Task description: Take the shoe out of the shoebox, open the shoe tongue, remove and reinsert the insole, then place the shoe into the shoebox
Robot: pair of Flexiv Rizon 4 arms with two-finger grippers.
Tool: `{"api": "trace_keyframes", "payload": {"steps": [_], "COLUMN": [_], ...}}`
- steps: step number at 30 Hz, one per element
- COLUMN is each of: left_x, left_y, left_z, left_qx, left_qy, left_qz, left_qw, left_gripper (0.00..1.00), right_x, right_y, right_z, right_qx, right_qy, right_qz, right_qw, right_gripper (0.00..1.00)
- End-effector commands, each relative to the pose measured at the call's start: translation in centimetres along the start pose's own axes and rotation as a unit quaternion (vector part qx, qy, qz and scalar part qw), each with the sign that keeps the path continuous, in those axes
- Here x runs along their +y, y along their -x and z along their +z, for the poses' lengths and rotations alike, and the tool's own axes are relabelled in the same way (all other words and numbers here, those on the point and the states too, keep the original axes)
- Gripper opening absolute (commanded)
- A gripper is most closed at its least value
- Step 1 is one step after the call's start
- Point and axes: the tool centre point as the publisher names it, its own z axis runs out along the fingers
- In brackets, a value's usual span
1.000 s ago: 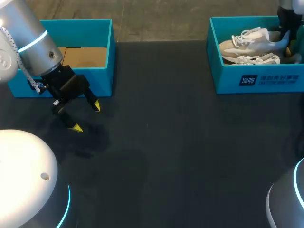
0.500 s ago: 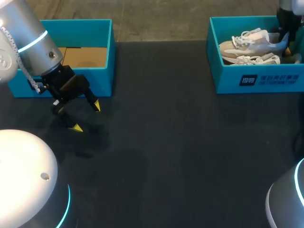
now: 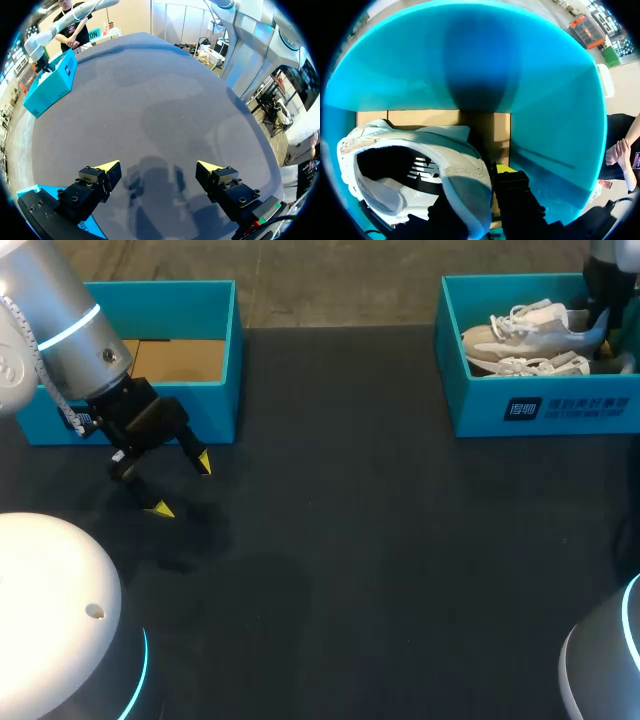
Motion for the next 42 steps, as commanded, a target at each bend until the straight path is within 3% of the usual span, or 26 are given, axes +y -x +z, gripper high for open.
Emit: {"api": "trace_keyframes", "payload": {"steps": [1,7,8,12,18,19,20,25,27,42], "left_x": [0.0,0.0,0.0,0.0,0.0,0.0,0.0,0.0,0.0,0.0], "left_y": [-0.1,-0.1,-0.1,-0.1,-0.1,-0.1,-0.1,-0.1,-0.1,-0.1], "left_z": [0.0,0.0,0.0,0.0,0.0,0.0,0.0,0.0,0.0,0.0], "left_qx": [0.000,0.000,0.000,0.000,0.000,0.000,0.000,0.000,0.000,0.000], "left_qy": [0.001,0.001,0.001,0.001,0.001,0.001,0.001,0.001,0.001,0.001], "left_qz": [0.000,0.000,0.000,0.000,0.000,0.000,0.000,0.000,0.000,0.000], "left_qw": [1.000,1.000,1.000,1.000,1.000,1.000,1.000,1.000,1.000,1.000], "left_gripper": [1.00,1.00,1.00,1.00,1.00,1.00,1.00,1.00,1.00,1.00], "right_x": [0.6,0.6,0.6,0.6,0.4,0.4,0.4,0.2,0.0,-0.8], "right_y": [-0.2,-0.2,-0.2,-0.3,-0.4,-0.4,-0.4,-0.5,-0.6,-1.5], "right_z": [0.2,0.2,0.3,0.0,-1.0,-1.2,-1.3,-2.1,-2.6,-7.3], "right_qx": [-0.002,-0.002,-0.002,-0.001,-0.008,-0.010,-0.011,-0.013,-0.014,-0.017], "right_qy": [-0.005,-0.006,-0.005,-0.003,0.002,0.003,0.004,0.007,0.010,0.033], "right_qz": [0.002,0.004,0.004,0.003,0.005,0.005,0.005,0.006,0.007,0.019], "right_qw": [1.000,1.000,1.000,1.000,1.000,1.000,1.000,1.000,1.000,0.999], "right_gripper": [0.00,0.00,0.04,0.41,0.51,0.63,0.68,0.82,0.97,1.00]}}
